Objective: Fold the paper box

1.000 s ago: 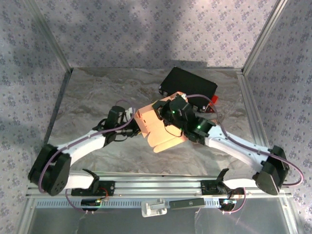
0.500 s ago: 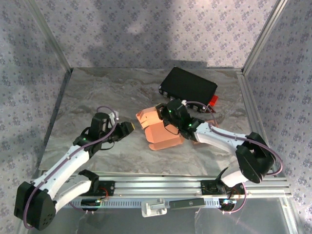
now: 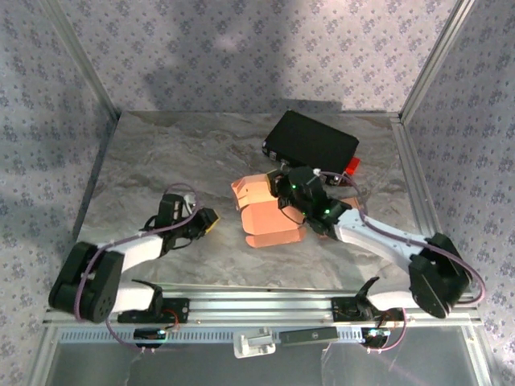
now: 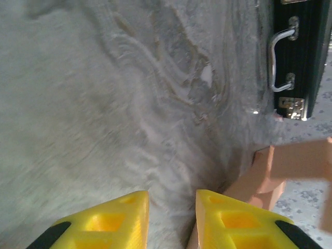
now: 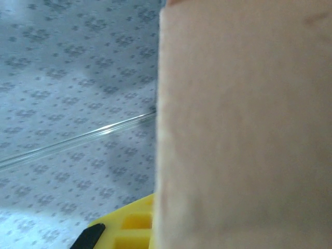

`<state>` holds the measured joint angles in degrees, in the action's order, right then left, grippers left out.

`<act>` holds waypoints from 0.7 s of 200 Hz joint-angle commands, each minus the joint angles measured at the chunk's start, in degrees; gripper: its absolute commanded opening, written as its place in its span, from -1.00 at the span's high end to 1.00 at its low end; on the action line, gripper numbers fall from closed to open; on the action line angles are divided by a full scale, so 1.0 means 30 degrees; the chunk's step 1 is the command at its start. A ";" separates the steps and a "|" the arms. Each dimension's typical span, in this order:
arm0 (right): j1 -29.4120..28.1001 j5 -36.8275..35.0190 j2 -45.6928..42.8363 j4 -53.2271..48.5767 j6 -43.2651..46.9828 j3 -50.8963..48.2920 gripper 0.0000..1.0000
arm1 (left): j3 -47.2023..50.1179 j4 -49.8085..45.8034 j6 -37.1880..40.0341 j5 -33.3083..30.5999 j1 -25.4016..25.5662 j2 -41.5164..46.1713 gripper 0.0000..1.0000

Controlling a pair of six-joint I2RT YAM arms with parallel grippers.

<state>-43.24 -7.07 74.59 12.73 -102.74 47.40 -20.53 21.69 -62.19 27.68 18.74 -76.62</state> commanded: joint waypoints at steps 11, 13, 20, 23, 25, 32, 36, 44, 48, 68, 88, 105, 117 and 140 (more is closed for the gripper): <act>0.0371 -0.0398 -0.0565 -0.1169 -0.1258 0.0353 1.00 | -0.1120 0.8570 -0.2473 0.1482 0.0011 -0.3447 0.41; 0.0401 -0.0375 -0.0536 -0.1146 -0.1341 0.0346 1.00 | -0.1123 0.9075 -0.2685 0.1507 0.0019 -0.3679 0.41; 0.0435 -0.0194 -0.0422 -0.0973 -0.1625 0.0288 1.00 | -0.1178 1.0520 -0.3329 0.1569 0.0142 -0.4584 0.39; 0.0465 -0.0145 -0.0355 -0.0843 -0.1728 0.0223 1.00 | -0.1222 1.1229 -0.3509 0.1563 0.0206 -0.4955 0.37; 0.0454 -0.0100 -0.0337 -0.0764 -0.1810 0.0196 1.00 | -0.1258 1.1608 -0.3676 0.1556 0.0244 -0.5170 0.36; 0.0491 -0.0048 -0.0264 -0.0525 -0.2078 0.0059 1.00 | -0.1364 1.2871 -0.4113 0.1523 0.0363 -0.5915 0.34; 0.0489 -0.0062 -0.0235 -0.0393 -0.2175 0.0013 1.00 | -0.1426 1.3506 -0.4352 0.1517 0.0441 -0.6311 0.33; 0.0527 -0.0103 -0.0241 -0.0266 -0.2355 -0.0112 1.00 | -0.1497 1.4644 -0.4764 0.1417 0.0623 -0.7081 0.33; 0.0548 -0.0131 -0.0267 -0.0209 -0.2399 -0.0124 1.00 | -0.1534 1.5164 -0.5005 0.1408 0.0708 -0.7442 0.33; 0.0736 -0.0117 -0.0319 -0.0317 -0.2497 -0.0018 1.00 | -0.1558 1.7548 -0.5833 0.1277 0.1209 -0.9028 0.33; 0.0823 -0.0016 -0.0268 -0.0415 -0.2565 0.0114 1.00 | -0.1636 1.9224 -0.6353 0.0971 0.1641 -1.0008 0.34; 0.0852 0.0083 -0.0194 -0.0435 -0.2660 0.0150 1.00 | -0.1564 1.9633 -0.6325 0.0619 0.1764 -0.9970 0.33; 0.0880 0.0088 -0.0194 -0.0419 -0.2683 0.0127 1.00 | -0.1527 1.9613 -0.6250 0.0465 0.1855 -0.9697 0.32; 0.0964 0.0076 -0.0211 -0.0346 -0.2800 0.0101 1.00 | -0.1673 1.9576 -0.6323 0.0333 0.2221 -0.9359 0.31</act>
<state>-40.84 -6.61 73.54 11.79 -109.73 47.35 -24.62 74.72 -80.49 29.98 24.38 -106.48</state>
